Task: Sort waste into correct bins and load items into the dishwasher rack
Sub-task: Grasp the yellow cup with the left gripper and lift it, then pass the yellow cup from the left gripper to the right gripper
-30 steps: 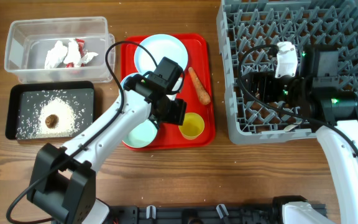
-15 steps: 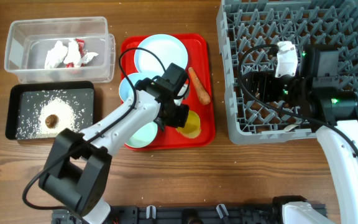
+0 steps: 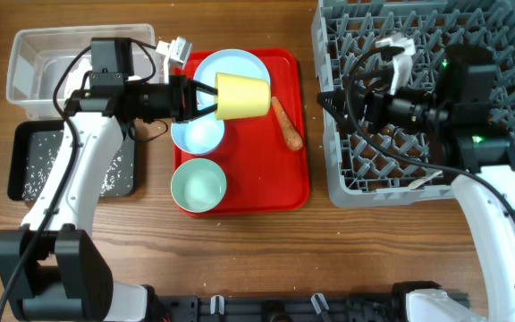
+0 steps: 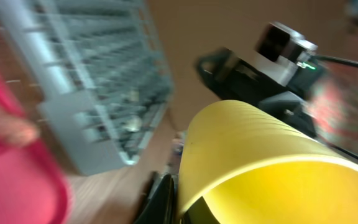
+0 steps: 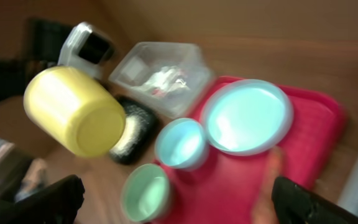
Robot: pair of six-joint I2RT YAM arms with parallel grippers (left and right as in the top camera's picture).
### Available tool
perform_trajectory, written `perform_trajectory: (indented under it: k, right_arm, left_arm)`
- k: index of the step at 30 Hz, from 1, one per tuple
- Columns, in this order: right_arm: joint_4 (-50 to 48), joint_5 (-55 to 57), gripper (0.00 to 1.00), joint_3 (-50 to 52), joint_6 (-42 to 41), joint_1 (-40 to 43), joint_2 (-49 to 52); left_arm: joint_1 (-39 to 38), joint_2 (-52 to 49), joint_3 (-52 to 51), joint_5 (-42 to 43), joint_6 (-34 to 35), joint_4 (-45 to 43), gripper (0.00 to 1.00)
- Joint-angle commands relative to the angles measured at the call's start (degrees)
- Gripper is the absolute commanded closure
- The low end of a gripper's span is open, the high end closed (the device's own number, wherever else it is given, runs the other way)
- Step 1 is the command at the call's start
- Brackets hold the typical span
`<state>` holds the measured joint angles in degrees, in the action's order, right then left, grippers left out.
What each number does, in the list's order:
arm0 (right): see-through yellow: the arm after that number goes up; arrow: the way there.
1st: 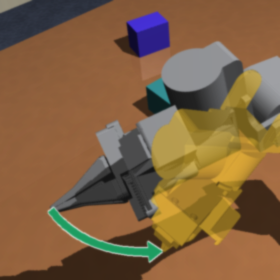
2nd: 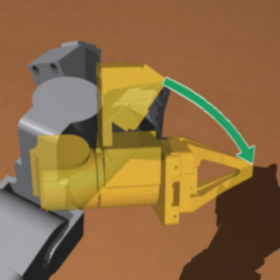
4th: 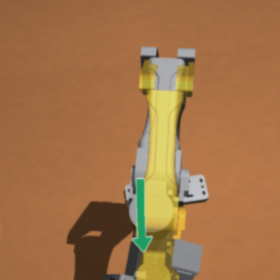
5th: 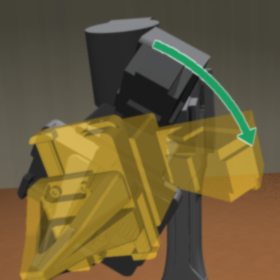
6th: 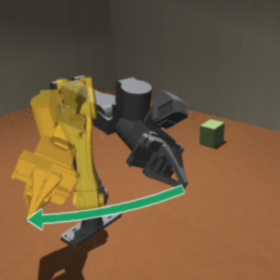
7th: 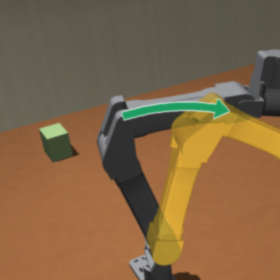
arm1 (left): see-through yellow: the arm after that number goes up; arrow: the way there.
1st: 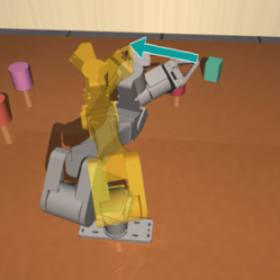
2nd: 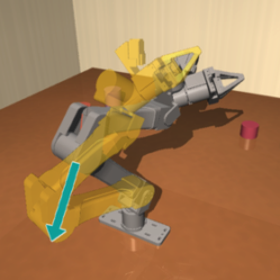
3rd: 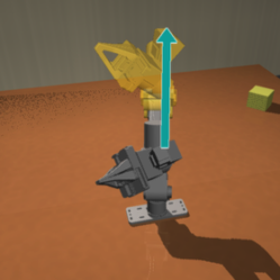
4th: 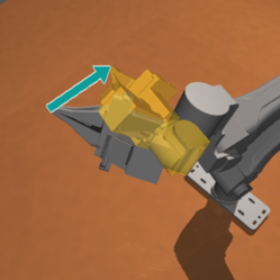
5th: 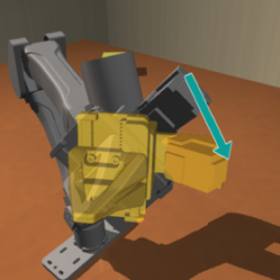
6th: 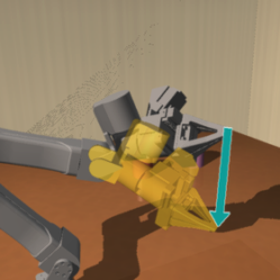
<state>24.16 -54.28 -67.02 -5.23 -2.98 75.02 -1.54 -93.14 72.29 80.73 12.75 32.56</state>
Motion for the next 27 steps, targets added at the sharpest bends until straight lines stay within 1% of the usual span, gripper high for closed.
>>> perform_trajectory:
  k: [1,4,6,12,17,19,22,23,27]
  right_arm:
    - [-7.3,-18.2,0.0,-0.8,-1.8,-2.2,4.1]
    - [-15.0,-20.7,0.0,-0.8,-5.7,-6.9,7.1]
    - [-17.2,-21.3,0.0,-0.8,-5.9,-8.9,7.2]
    - [-18.1,-21.2,0.0,-0.8,-5.3,-13.4,7.2]
    - [-18.2,-15.8,0.02,-0.8,-5.3,-17.4,7.2]
    - [-18.2,-14.7,0.04,-0.8,-5.3,-18.1,7.2]
    - [-19.0,-14.7,0.16,-0.8,-5.3,-18.2,7.2]
    - [-19.8,-14.7,0.18,-0.8,-5.4,-18.2,7.2]
    - [-23.6,-14.7,0.19,-0.8,-6.8,-18.2,7.2]
  left_arm:
    - [-1.5,0.6,0.6,9.6,-0.5,-2.0,0.96]
    - [-3.7,0.6,0.6,9.6,-0.5,-5.2,0.96]
    - [-4.0,0.6,0.6,9.2,-0.5,-5.4,0.96]
    - [-4.1,0.6,0.6,8.8,-0.5,-5.4,0.96]
    - [-4.3,0.6,0.6,8.8,-0.5,-5.4,0.96]
    - [-4.3,0.6,0.6,8.8,-0.5,-5.4,0.96]
    - [-4.3,0.6,0.6,8.8,-0.5,-5.4,0.96]
    - [-4.3,0.6,0.6,8.8,-0.5,-5.4,0.96]
    - [-4.3,0.6,0.6,8.8,-0.5,-5.4,0.96]
